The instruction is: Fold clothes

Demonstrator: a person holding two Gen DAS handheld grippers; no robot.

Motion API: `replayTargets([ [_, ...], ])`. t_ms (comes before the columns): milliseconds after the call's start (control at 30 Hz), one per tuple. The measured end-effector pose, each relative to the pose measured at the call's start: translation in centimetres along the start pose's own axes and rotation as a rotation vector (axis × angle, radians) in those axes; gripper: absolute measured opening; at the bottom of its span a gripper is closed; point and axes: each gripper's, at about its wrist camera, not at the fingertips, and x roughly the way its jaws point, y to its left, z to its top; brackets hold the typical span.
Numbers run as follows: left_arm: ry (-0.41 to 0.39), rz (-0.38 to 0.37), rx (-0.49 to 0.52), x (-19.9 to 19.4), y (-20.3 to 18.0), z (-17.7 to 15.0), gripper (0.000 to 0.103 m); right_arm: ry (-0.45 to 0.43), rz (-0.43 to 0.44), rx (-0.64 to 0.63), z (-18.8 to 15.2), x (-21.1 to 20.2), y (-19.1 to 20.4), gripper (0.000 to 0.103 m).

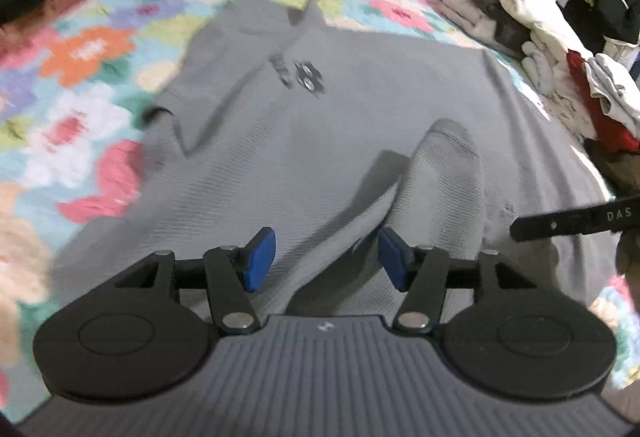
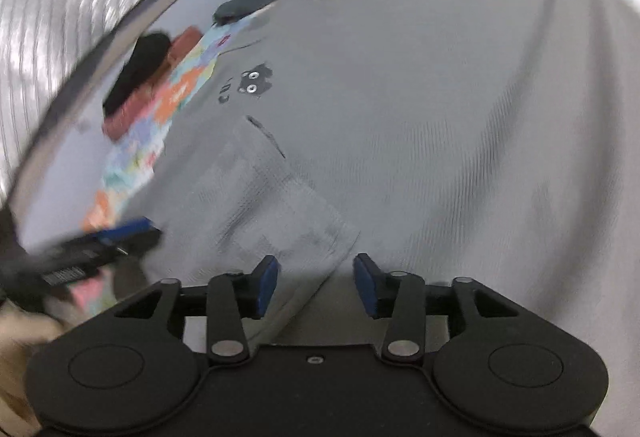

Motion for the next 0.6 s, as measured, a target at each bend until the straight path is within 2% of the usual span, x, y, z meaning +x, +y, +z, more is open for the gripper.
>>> replayTargets([
  [33, 0.014, -0.025, -0.008, 0.6, 0.1, 0.0, 0.044, -0.002, 0.028, 0.043, -0.1, 0.3, -0.5, 0.053],
  [67, 0.022, -0.059, -0.005, 0.9, 0.0, -0.1, 0.004, -0.004, 0.057, 0.086, -0.2, 0.6, -1.0, 0.053],
  [100, 0.028, -0.095, 0.003, 1.1, -0.1, -0.4, 0.003, -0.008, 0.084, 0.119, -0.2, 0.9, -1.3, 0.053],
  [133, 0.015, -0.091, 0.003, 0.7, -0.2, -0.6, 0.002, -0.018, 0.106, 0.108, -0.2, 1.3, -1.2, 0.048],
  [167, -0.012, -0.063, 0.006, -0.1, -0.5, -0.8, 0.002, -0.029, 0.122, 0.080, 0.0, 1.6, -0.9, 0.023],
  [200, -0.047, -0.020, 0.017, -1.3, -0.8, -1.0, 0.002, -0.040, 0.139, 0.054, 0.1, 2.0, -0.6, 0.009],
  [300, -0.156, 0.140, 0.015, -6.6, -1.4, -1.4, 0.002, -0.084, 0.215, -0.019, 0.8, 1.5, 0.8, 0.009],
  [367, -0.189, 0.176, -0.053, -9.2, -1.4, -2.0, 0.002, -0.098, 0.263, -0.085, 1.2, 1.1, 1.9, 0.009],
  [400, -0.180, 0.177, -0.086, -9.7, -1.4, -2.3, 0.002, -0.090, 0.250, -0.140, 1.3, 1.3, 2.6, 0.009],
  [433, -0.136, 0.179, -0.089, -9.2, -1.6, -2.7, 0.003, -0.081, 0.228, -0.196, 1.4, 1.5, 3.3, 0.009],
  [567, 0.075, 0.185, -0.063, -5.6, -2.6, -4.0, 0.006, 0.006, 0.001, -0.453, 0.8, 4.8, 6.0, 0.011],
  [600, 0.117, 0.166, -0.077, -5.1, -2.5, -4.3, 0.008, 0.015, -0.034, -0.495, 0.5, 5.3, 6.5, 0.012],
])
